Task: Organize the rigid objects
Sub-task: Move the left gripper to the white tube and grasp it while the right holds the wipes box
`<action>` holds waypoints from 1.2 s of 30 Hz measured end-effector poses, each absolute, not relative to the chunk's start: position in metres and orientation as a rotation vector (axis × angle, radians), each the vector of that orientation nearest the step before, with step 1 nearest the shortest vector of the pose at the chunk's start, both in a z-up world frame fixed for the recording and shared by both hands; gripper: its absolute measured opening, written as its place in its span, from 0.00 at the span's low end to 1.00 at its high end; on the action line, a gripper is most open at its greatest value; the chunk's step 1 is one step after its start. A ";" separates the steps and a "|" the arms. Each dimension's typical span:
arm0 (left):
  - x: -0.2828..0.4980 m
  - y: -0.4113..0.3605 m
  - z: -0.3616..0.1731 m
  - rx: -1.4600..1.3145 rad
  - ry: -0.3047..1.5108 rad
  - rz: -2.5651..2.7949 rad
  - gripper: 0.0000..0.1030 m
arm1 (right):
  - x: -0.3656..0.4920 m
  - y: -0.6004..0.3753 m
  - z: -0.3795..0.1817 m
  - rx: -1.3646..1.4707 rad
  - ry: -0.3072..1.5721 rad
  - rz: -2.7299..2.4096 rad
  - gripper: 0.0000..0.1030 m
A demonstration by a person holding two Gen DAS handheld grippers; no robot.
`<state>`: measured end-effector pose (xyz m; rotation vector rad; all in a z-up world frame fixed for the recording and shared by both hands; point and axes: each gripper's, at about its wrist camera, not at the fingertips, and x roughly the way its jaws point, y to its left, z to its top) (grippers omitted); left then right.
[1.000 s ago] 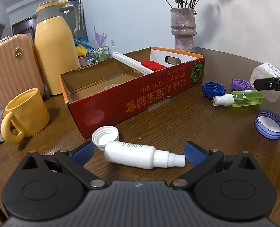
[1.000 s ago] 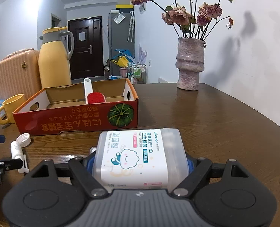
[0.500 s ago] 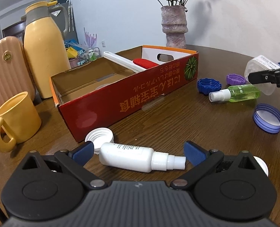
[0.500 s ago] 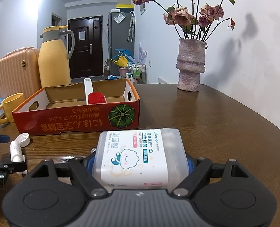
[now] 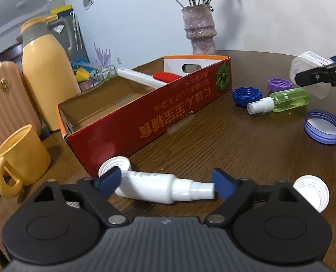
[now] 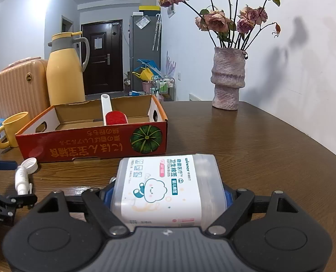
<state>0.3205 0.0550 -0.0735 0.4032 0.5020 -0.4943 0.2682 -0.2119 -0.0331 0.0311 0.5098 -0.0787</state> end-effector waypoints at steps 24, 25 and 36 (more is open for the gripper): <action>0.329 0.060 -0.060 0.150 0.587 -0.235 0.88 | 0.261 -0.222 -0.036 0.082 0.503 -0.056 0.79; 0.332 0.059 -0.060 0.133 0.603 -0.206 0.84 | 0.261 -0.222 -0.037 0.083 0.503 -0.054 0.79; 0.340 0.047 -0.065 -0.005 0.704 -0.047 0.44 | 0.260 -0.221 -0.037 0.095 0.500 -0.031 0.79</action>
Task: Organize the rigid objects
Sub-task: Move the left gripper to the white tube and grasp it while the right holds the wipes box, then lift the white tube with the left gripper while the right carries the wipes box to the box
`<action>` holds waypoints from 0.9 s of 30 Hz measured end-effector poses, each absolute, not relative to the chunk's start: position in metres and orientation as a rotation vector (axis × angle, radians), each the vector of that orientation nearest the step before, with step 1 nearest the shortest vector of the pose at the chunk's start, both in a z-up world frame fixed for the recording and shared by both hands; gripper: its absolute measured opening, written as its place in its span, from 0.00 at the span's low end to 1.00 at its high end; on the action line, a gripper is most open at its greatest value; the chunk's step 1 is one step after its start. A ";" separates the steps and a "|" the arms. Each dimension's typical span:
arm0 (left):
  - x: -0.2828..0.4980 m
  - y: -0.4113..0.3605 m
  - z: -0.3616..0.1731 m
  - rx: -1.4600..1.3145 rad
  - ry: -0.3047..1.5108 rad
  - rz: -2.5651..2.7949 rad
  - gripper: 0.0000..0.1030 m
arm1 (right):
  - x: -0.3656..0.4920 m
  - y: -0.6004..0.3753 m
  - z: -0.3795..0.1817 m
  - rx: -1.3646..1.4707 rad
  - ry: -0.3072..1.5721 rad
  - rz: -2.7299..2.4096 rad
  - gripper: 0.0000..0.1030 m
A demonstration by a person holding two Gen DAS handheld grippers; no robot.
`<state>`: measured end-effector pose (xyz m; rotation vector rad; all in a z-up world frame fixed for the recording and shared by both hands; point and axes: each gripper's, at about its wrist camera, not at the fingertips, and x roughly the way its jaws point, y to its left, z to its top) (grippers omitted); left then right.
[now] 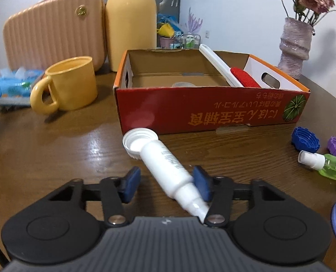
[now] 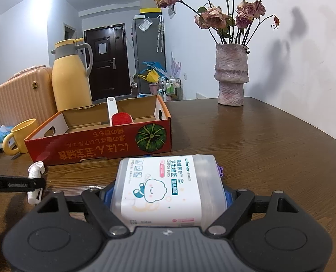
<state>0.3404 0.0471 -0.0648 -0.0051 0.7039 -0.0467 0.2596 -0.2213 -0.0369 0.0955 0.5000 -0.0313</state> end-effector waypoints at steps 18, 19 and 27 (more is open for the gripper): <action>0.308 0.041 -0.043 -0.046 0.630 -0.046 0.31 | 0.258 -0.227 -0.036 0.116 0.490 -0.004 0.79; 0.305 0.041 -0.041 -0.047 0.618 -0.048 0.31 | 0.259 -0.227 -0.035 0.116 0.488 0.000 0.80; 0.294 0.034 -0.015 -0.069 0.537 -0.069 0.28 | 0.267 -0.218 -0.024 0.100 0.461 0.043 0.79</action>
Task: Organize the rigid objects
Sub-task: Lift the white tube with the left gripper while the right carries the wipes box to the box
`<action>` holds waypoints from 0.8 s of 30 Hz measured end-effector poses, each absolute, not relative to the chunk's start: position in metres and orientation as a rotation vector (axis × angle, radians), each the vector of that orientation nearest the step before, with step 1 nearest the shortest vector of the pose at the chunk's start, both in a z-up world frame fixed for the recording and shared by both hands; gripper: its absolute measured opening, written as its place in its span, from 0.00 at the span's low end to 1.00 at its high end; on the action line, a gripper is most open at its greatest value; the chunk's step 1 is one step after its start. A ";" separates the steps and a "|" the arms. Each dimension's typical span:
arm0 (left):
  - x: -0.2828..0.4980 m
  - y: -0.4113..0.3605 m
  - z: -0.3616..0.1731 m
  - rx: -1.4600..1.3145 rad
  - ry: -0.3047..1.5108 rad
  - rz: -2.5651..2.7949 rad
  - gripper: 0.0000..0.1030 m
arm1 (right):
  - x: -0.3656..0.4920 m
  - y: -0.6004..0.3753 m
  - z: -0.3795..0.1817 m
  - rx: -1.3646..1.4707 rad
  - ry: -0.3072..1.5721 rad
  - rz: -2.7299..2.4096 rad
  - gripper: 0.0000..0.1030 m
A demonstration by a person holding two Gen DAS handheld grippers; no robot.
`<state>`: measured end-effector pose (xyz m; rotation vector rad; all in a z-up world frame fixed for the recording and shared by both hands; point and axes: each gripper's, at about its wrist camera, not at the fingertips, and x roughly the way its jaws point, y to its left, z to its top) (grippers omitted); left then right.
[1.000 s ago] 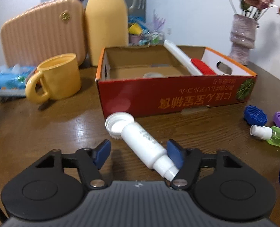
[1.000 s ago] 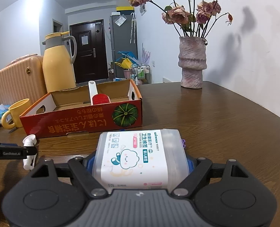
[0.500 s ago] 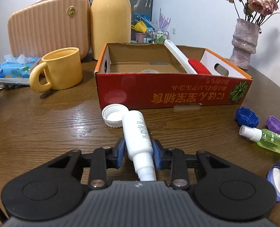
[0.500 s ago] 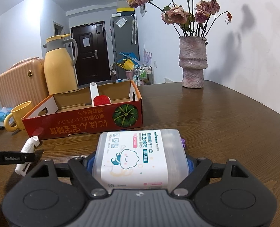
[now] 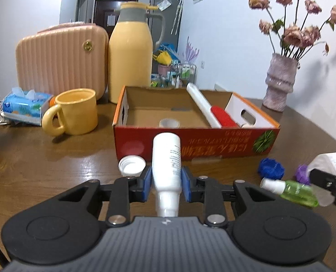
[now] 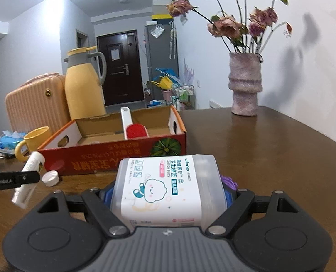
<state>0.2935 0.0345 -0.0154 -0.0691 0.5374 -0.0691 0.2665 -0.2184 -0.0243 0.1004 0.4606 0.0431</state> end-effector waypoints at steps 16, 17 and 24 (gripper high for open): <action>0.318 0.021 0.025 -0.115 0.415 -0.035 0.28 | 0.309 -0.190 0.007 0.074 0.380 0.134 0.79; 0.321 0.021 0.027 -0.119 0.407 -0.030 0.28 | 0.313 -0.188 0.008 0.072 0.376 0.138 0.79; 0.343 0.019 0.036 -0.148 0.371 -0.006 0.28 | 0.344 -0.178 0.019 0.064 0.348 0.157 0.79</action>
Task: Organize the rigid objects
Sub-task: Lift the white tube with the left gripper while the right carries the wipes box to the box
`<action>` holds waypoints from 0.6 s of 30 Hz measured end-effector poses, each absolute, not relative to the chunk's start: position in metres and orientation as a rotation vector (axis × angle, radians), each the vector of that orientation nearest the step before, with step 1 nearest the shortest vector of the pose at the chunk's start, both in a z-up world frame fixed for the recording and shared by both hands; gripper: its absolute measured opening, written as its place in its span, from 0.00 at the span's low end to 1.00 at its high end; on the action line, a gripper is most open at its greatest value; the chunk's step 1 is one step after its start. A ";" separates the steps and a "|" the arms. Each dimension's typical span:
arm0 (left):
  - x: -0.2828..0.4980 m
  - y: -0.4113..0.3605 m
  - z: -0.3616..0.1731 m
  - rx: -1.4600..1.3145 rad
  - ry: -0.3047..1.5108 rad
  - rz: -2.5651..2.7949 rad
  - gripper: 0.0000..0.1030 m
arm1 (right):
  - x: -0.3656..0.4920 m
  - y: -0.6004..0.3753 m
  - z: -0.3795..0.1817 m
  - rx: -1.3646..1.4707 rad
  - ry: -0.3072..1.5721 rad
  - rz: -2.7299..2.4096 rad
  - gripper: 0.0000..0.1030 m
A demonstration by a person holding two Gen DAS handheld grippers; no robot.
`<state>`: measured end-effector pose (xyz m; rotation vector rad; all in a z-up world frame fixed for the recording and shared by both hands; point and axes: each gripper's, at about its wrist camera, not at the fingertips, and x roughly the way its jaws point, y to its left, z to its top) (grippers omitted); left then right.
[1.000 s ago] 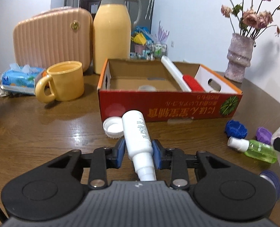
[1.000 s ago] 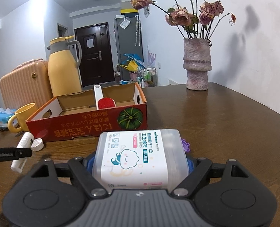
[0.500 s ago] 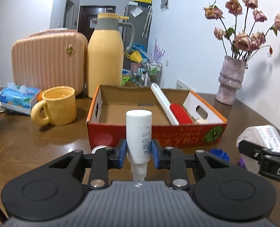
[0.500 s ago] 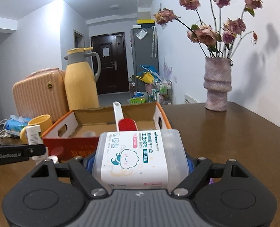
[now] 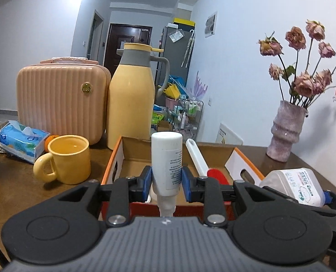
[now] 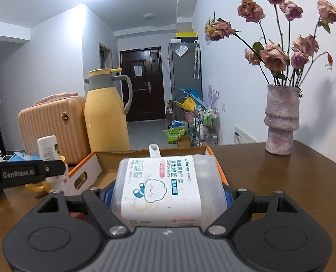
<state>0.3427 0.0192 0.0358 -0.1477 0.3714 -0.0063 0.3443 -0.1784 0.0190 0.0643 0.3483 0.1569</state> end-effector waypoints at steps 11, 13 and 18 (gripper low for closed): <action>0.383 0.023 0.036 -0.169 0.362 0.051 0.28 | 0.393 -0.172 0.028 0.067 0.344 0.157 0.79; 0.391 0.024 0.035 -0.170 0.361 0.061 0.28 | 0.403 -0.172 0.028 0.074 0.348 0.156 0.79; 0.410 0.023 0.032 -0.171 0.369 0.070 0.28 | 0.425 -0.170 0.026 0.055 0.362 0.146 0.79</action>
